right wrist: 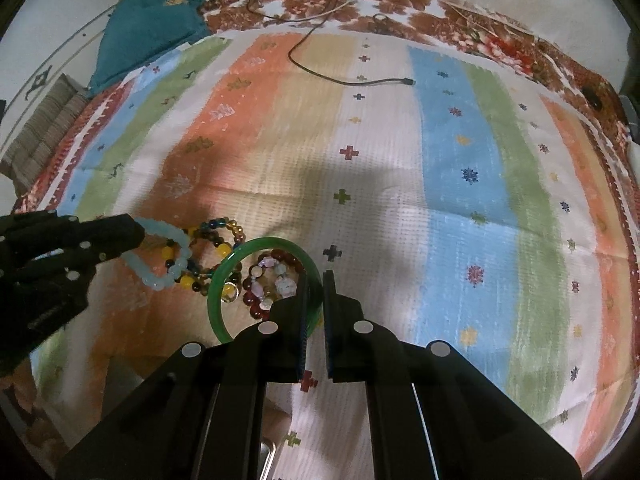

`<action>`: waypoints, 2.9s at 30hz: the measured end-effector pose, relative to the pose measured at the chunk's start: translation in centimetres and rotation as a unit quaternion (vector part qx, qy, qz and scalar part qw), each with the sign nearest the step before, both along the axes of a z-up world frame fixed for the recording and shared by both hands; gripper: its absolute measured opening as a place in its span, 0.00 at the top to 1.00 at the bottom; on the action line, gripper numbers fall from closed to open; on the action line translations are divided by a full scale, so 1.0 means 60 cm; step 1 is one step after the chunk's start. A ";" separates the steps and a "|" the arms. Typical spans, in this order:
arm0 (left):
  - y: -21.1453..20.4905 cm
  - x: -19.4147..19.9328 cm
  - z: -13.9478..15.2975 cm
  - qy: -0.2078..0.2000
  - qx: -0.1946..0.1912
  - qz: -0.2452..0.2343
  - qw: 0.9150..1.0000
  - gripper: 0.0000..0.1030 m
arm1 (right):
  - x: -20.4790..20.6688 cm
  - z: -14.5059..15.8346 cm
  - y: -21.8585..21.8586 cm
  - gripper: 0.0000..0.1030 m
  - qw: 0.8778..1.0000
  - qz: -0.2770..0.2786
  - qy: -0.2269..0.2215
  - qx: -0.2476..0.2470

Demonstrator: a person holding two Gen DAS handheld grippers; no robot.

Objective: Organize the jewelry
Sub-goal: 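Lift and carry the bangle and blue bracelet with both tools over the tin, then open the right tool dropping the bangle into the tin while the left tool releases the blue bracelet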

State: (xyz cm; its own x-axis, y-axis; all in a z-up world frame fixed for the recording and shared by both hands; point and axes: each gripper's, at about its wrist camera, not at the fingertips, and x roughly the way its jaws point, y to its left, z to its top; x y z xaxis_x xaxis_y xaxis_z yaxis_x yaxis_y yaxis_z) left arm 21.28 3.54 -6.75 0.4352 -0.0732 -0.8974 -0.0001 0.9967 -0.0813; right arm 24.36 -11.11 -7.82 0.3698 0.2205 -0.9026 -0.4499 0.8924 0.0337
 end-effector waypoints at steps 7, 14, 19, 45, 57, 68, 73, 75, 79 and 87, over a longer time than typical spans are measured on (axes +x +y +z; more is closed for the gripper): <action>-0.003 -0.029 0.035 -0.023 -0.007 0.000 1.000 0.89 | -0.018 0.021 -0.014 0.93 1.000 -0.006 -0.012 0.009; -0.013 -0.064 0.065 -0.050 -0.028 -0.012 0.998 0.89 | -0.036 0.036 -0.029 0.93 0.999 -0.012 -0.016 0.025; -0.024 -0.083 0.073 -0.058 -0.026 -0.022 0.998 0.89 | -0.051 0.049 -0.034 0.93 0.999 -0.011 -0.026 0.029; -0.050 -0.198 0.099 -0.098 -0.040 -0.042 0.993 0.89 | -0.173 0.074 -0.051 0.93 0.998 0.017 -0.049 0.035; -0.059 -0.235 0.102 -0.109 -0.045 -0.045 0.992 0.89 | -0.207 0.070 -0.052 0.93 0.998 0.024 -0.051 0.033; -0.064 -0.242 0.095 -0.101 -0.042 -0.048 0.993 0.89 | -0.214 0.067 -0.051 0.93 0.998 0.029 -0.042 0.038; -0.067 -0.238 0.087 -0.088 -0.036 -0.053 0.994 0.89 | -0.215 0.059 -0.044 0.92 0.998 0.041 -0.025 0.038; -0.064 -0.234 0.083 -0.079 -0.031 -0.045 0.995 0.88 | -0.212 0.052 -0.044 0.91 0.998 0.041 -0.007 0.044; -0.044 -0.230 0.085 -0.079 -0.029 -0.016 0.996 0.84 | -0.205 0.048 -0.053 0.87 0.999 0.019 -0.004 0.034; -0.033 -0.226 0.082 -0.073 -0.021 -0.003 0.997 0.74 | -0.192 0.047 -0.066 0.70 0.999 -0.004 -0.003 0.031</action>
